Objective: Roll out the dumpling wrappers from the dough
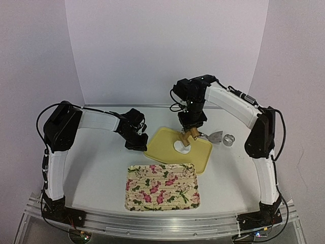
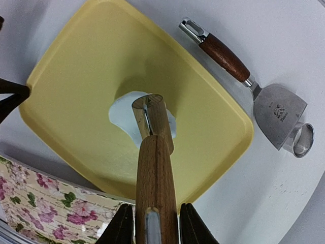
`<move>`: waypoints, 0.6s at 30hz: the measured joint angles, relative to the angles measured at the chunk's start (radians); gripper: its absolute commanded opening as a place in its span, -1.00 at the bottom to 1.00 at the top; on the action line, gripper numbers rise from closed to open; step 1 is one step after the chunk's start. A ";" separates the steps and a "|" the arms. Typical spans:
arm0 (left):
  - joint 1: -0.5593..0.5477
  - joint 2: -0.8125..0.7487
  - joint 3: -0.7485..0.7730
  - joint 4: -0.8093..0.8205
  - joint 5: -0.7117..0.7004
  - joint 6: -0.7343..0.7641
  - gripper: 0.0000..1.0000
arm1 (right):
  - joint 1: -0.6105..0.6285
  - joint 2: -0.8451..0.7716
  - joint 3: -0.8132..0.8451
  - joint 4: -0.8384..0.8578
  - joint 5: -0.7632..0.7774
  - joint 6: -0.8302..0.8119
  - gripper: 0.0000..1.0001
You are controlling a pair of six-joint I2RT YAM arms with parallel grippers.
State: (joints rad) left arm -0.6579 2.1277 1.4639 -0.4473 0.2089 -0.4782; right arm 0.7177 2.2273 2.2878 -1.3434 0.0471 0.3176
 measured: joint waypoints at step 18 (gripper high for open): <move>0.000 0.000 0.001 -0.001 0.000 0.006 -1.00 | -0.011 0.035 -0.049 0.000 0.020 -0.051 -1.00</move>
State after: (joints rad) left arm -0.6579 2.1277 1.4651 -0.4480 0.2090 -0.4717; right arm 0.7068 2.2619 2.2387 -1.3437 0.0669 0.2661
